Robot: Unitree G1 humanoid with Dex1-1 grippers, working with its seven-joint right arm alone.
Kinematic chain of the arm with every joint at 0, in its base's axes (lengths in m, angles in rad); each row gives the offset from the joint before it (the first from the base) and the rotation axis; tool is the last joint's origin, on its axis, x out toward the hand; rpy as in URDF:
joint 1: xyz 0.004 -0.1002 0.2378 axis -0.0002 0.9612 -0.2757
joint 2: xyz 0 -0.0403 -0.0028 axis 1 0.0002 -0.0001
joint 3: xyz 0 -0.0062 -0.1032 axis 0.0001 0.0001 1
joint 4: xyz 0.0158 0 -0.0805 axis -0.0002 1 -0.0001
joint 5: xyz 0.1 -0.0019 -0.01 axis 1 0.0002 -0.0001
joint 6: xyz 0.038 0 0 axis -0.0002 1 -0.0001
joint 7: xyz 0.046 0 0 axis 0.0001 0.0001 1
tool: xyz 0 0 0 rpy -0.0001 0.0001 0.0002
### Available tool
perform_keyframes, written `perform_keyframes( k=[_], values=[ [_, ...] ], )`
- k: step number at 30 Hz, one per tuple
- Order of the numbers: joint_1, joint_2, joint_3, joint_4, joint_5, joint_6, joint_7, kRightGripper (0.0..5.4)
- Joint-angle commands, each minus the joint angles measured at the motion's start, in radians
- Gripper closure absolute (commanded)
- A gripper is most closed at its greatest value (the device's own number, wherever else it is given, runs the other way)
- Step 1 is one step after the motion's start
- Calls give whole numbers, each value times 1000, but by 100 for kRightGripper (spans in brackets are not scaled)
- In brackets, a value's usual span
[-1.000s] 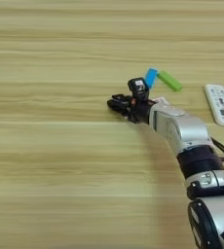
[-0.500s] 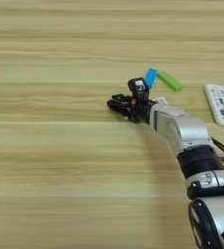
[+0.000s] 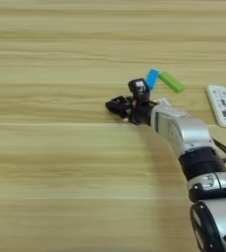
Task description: Move the objects on the table
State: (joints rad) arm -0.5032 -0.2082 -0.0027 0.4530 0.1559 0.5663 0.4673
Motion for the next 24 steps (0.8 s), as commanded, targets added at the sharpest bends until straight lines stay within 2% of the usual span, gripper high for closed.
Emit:
perform_keyframes(
  k=[1,3,7,11,13,24],
  values=[
    [-54,-20,-4,-25,-14,-37,-14,119],
    [-53,-20,-5,-26,-22,-57,-23,91],
    [-42,-19,-5,-41,-63,-156,-73,57],
    [-29,-19,-9,-60,-83,-223,-99,9],
    [-21,-21,-19,-79,-84,-247,-109,4],
    [8,-28,-54,-149,-71,-253,-123,4]
  ],
)
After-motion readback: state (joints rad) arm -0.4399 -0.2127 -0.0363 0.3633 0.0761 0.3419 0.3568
